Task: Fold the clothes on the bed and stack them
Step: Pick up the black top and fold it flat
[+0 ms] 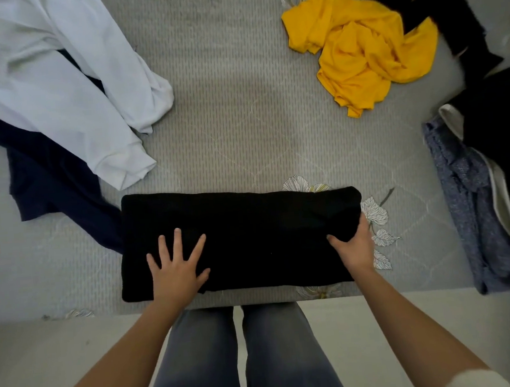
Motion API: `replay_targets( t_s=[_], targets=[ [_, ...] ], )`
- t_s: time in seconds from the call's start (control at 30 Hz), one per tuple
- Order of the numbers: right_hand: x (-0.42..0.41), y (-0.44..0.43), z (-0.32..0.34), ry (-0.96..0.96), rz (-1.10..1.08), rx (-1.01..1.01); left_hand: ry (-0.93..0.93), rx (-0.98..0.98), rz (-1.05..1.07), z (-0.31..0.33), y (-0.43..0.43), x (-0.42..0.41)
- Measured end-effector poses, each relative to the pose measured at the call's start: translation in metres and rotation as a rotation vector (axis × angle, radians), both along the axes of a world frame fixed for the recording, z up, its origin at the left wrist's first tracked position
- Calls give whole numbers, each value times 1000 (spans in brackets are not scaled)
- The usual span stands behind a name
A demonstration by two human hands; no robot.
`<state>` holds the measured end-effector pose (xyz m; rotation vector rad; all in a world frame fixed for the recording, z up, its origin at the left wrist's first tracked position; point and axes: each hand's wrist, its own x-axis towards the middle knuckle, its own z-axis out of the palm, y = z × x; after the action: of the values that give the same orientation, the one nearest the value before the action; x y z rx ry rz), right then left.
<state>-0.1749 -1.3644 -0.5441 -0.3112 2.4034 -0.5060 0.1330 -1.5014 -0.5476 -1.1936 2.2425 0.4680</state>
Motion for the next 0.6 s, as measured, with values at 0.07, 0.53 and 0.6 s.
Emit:
replay_targets(
  t_s=[0.07,0.53,0.6],
  targets=[
    [-3,0,2,-41,-29,-48,-12,24,31,0,0,-8],
    [16,-13,120,-248,-53,-261,140,117,-179,9,30,-44],
    [45,-28,146,-216,56,-293,129,211,-151,9,23,-48]
  ],
)
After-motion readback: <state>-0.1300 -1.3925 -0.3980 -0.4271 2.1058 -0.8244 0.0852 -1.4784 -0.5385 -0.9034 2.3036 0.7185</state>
